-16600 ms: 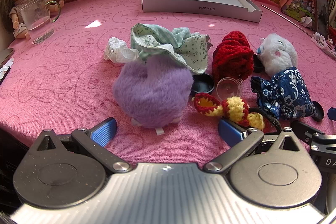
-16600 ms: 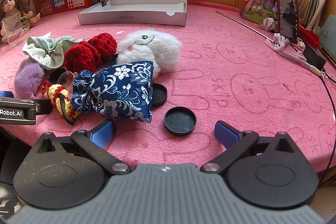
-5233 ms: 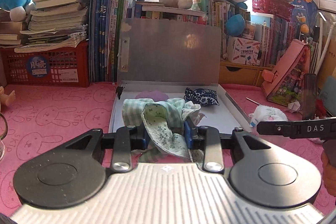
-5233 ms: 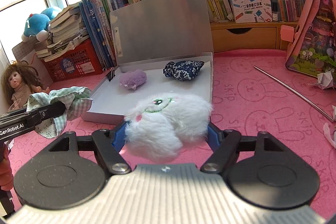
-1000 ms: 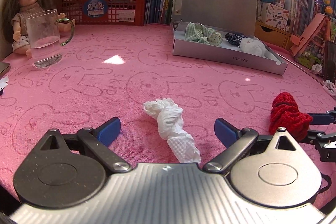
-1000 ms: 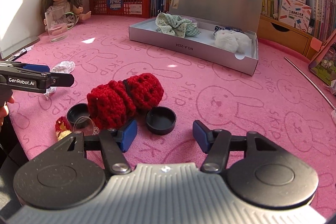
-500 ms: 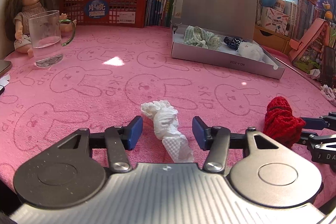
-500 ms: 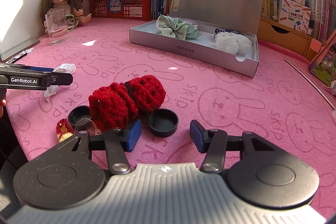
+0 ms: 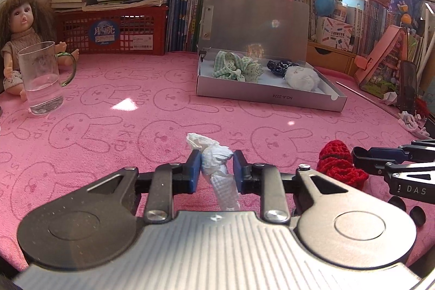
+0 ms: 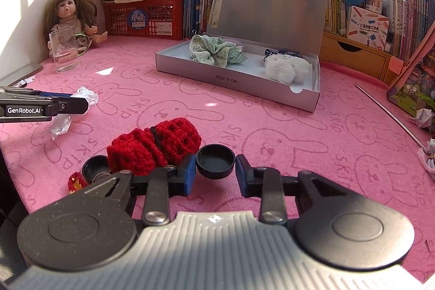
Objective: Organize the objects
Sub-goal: 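Grasp white tissue with left tool while right tool grasps black round lid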
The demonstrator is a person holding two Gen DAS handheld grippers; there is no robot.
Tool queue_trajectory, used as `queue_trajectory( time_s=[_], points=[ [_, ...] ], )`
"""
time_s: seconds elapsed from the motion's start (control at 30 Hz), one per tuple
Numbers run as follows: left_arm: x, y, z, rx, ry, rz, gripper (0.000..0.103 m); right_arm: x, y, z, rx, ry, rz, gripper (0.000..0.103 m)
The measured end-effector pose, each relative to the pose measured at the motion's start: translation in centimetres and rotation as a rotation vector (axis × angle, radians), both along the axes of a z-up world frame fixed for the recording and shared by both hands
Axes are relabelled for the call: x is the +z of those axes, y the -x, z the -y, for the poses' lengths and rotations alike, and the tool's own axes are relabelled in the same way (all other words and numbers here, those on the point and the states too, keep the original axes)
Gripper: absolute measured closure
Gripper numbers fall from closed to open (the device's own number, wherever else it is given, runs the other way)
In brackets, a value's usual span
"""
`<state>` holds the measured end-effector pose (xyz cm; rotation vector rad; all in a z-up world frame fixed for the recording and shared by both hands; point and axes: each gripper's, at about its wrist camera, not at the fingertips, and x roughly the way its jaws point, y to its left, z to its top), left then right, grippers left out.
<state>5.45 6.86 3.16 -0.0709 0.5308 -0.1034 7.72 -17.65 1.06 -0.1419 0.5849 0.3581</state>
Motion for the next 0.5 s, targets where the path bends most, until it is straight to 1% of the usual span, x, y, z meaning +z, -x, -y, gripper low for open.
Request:
queue_trajectory(
  time_s=[0.1,0.27,0.5],
  points=[
    [0.5,-0.5,0.3,-0.012,0.005,0.011,0.073,0.4,-0.5,0.5,-0.02,-0.011,0.004,0.067],
    [1.5,-2.7,1.0,-0.039,0.032,0.023,0.073,1.3,-2.0,1.3,-0.068,-0.017,0.015,0.067],
    [3.7,-6.0,2.7,-0.09,0.051,0.073,0.073,3.2,-5.0,2.7,-0.145,-0.06,0.033,0.067]
  ],
)
